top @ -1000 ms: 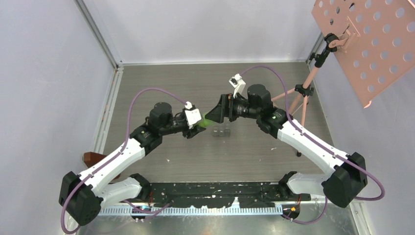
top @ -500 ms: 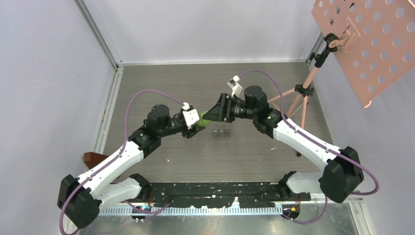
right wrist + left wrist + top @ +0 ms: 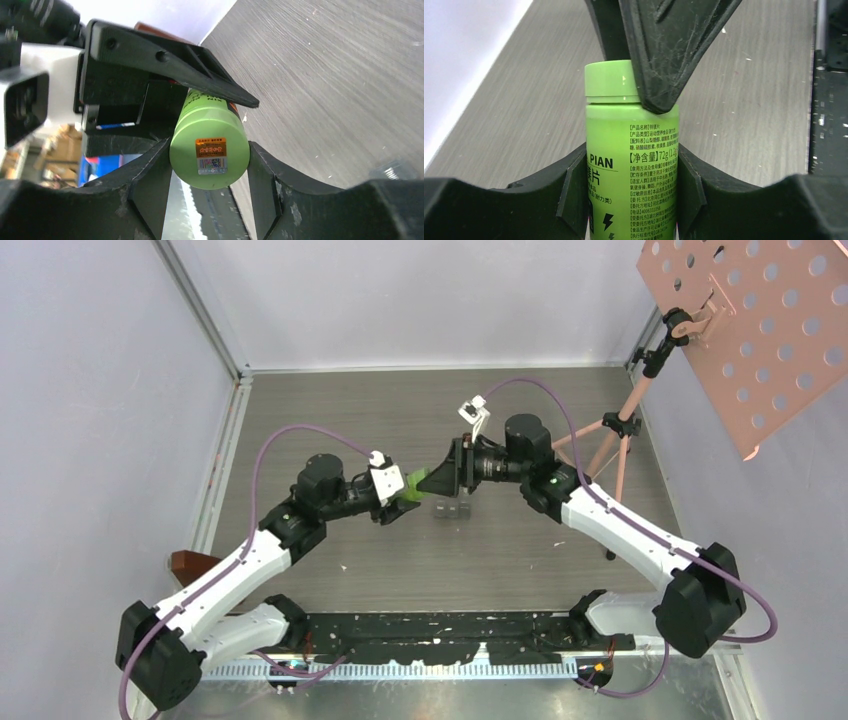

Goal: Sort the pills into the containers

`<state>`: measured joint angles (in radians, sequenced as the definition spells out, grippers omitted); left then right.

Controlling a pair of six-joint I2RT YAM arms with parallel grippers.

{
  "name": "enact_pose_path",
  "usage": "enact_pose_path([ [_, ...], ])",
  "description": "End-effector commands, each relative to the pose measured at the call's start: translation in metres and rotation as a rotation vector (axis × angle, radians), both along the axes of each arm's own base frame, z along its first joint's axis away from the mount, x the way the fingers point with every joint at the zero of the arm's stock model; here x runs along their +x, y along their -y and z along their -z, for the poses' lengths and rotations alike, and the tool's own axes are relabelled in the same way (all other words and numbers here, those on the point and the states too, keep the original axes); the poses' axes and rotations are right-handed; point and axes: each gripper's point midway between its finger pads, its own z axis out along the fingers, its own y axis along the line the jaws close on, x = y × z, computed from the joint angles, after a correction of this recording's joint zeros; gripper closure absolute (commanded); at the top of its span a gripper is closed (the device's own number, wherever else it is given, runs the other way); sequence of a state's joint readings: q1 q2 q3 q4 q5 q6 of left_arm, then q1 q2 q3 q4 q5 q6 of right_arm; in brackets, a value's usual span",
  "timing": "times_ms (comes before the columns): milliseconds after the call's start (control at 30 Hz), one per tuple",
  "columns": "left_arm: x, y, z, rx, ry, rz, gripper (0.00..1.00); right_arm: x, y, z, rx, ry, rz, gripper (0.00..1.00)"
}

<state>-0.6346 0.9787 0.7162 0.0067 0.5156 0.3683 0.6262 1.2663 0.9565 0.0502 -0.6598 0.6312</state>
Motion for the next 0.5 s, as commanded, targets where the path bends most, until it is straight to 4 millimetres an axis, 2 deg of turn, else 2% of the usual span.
enact_pose_path([
  [0,-0.022,0.009,-0.027,-0.048,-0.016,0.120,1.00,-0.028,0.001,-0.040,0.053,0.415,-0.256,0.94],
  [167,-0.036,0.012,-0.024,-0.028,-0.084,0.206,1.00,-0.042,0.001,-0.057,0.111,0.780,-0.426,0.94],
  [333,-0.061,0.014,-0.018,0.017,-0.177,0.365,1.00,-0.055,0.005,-0.067,0.145,1.096,-0.550,0.94],
  [400,-0.066,0.014,-0.017,0.025,-0.212,0.398,1.00,-0.054,0.007,-0.069,0.129,1.139,-0.545,0.95],
  [467,-0.063,0.016,-0.019,0.022,-0.204,0.389,1.00,-0.048,0.007,-0.069,0.098,1.137,-0.516,0.91],
])
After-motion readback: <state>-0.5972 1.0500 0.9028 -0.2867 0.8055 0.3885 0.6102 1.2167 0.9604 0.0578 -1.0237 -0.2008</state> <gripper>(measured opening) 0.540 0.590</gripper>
